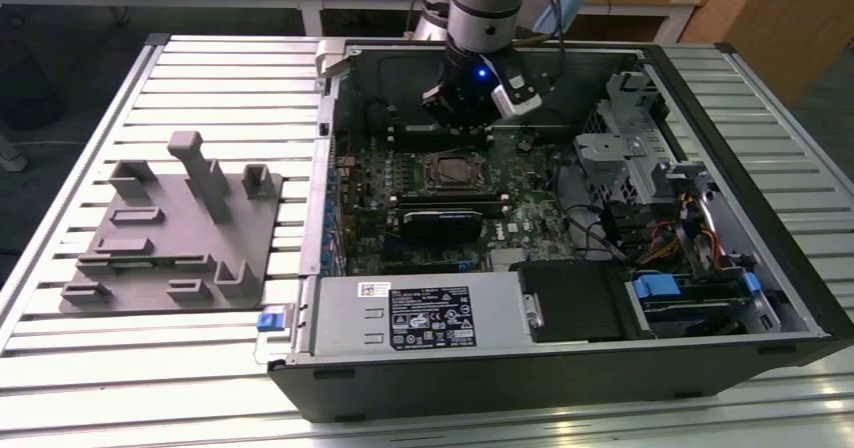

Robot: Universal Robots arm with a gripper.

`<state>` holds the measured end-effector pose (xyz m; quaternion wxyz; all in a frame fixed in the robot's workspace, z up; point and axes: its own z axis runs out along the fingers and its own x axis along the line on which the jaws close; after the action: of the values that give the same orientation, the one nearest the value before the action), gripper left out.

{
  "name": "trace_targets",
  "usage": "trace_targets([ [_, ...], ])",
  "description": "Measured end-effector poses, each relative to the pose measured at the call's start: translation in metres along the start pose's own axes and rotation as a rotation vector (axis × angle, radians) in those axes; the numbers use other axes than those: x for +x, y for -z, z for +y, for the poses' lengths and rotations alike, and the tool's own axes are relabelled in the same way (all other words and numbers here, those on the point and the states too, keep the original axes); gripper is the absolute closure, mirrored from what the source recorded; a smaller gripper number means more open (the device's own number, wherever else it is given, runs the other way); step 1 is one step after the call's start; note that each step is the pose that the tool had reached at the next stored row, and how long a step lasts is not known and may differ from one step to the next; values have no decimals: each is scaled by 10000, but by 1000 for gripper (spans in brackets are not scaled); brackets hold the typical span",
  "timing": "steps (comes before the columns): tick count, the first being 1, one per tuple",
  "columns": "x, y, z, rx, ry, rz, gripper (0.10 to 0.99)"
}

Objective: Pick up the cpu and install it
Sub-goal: 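Install the first cpu locking lever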

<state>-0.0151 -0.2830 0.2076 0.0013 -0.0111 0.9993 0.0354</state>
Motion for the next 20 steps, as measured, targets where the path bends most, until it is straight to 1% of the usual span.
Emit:
trace_targets([
  [9,-18,-62,-5,0,-2,21,980],
  [15,-19,-61,-4,-2,-2,19,980],
  [20,-20,-37,-3,0,-1,19,980],
])
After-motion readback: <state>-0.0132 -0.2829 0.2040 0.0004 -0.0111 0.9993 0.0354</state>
